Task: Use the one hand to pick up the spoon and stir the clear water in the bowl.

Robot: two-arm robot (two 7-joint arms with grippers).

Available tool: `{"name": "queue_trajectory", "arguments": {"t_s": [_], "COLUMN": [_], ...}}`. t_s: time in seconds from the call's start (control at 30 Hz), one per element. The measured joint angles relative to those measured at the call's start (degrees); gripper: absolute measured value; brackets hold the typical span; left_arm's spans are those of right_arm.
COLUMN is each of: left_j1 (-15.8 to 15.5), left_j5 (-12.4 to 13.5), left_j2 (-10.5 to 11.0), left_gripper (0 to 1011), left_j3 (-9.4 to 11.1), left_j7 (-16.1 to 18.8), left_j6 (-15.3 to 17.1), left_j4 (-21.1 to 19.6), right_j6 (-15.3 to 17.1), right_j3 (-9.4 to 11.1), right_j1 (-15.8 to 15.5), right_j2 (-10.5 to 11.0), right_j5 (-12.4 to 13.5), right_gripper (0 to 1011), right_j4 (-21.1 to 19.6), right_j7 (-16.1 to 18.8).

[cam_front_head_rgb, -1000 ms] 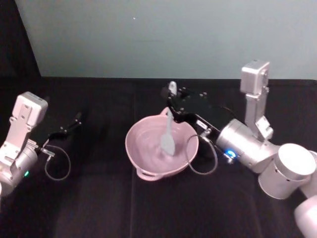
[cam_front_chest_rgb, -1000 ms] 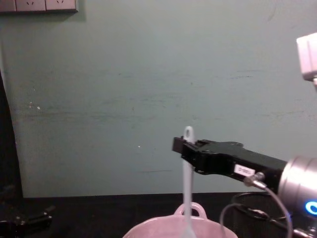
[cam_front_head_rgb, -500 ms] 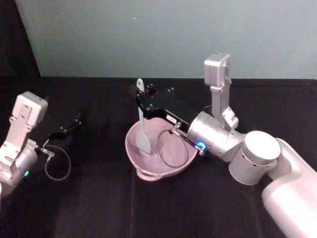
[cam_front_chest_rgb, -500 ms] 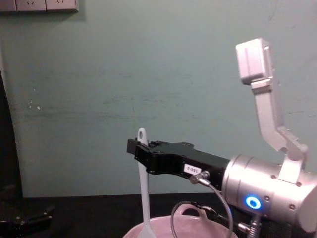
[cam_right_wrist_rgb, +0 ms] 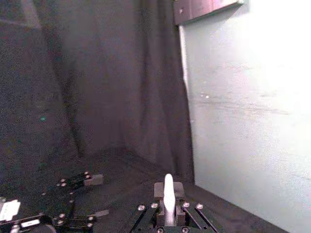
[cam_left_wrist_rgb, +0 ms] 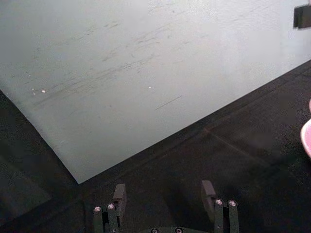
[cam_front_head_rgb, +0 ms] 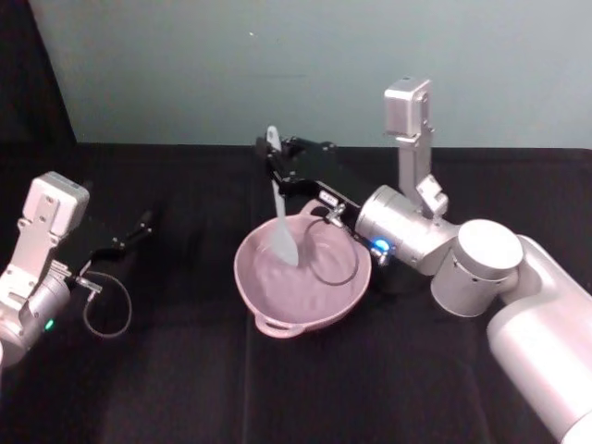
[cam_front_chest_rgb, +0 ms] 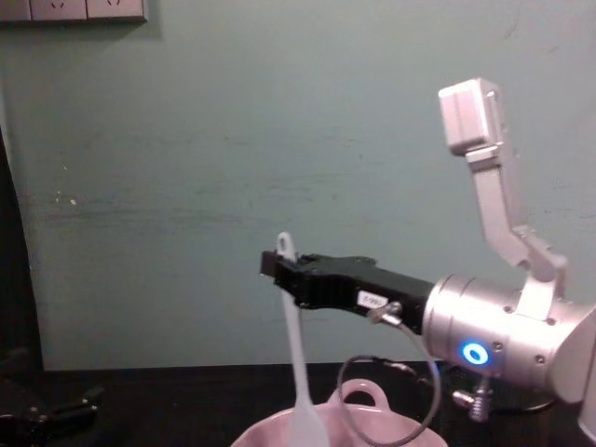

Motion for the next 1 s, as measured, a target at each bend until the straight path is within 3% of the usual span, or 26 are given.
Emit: {"name": "queue_trajectory", "arguments": {"t_s": [0.27, 0.63, 0.83, 1.0], "left_j1": [0.0, 0.0, 0.0, 0.0], "left_j5": [0.0, 0.0, 0.0, 0.0], "left_j2": [0.0, 0.0, 0.0, 0.0], "left_gripper": [1011, 1011, 1011, 1011], "left_j3": [0.0, 0.0, 0.0, 0.0], "left_j7": [0.0, 0.0, 0.0, 0.0], "left_j6": [0.0, 0.0, 0.0, 0.0], "left_j4": [0.0, 0.0, 0.0, 0.0], "right_j6": [0.63, 2.16, 2.29, 1.96], "right_j3": [2.35, 4.14, 3.46, 2.37], "right_j1": [-3.2, -10.61, -12.82, -12.95], "right_j2": [3.1, 7.02, 7.22, 6.32], "right_j5": [0.09, 0.58, 0.82, 1.16], "right_gripper": [119, 119, 120, 120], "right_j4": [-4.73, -14.13, -17.15, -17.21], "right_j7": [-1.89, -4.05, -4.07, -3.19]}}
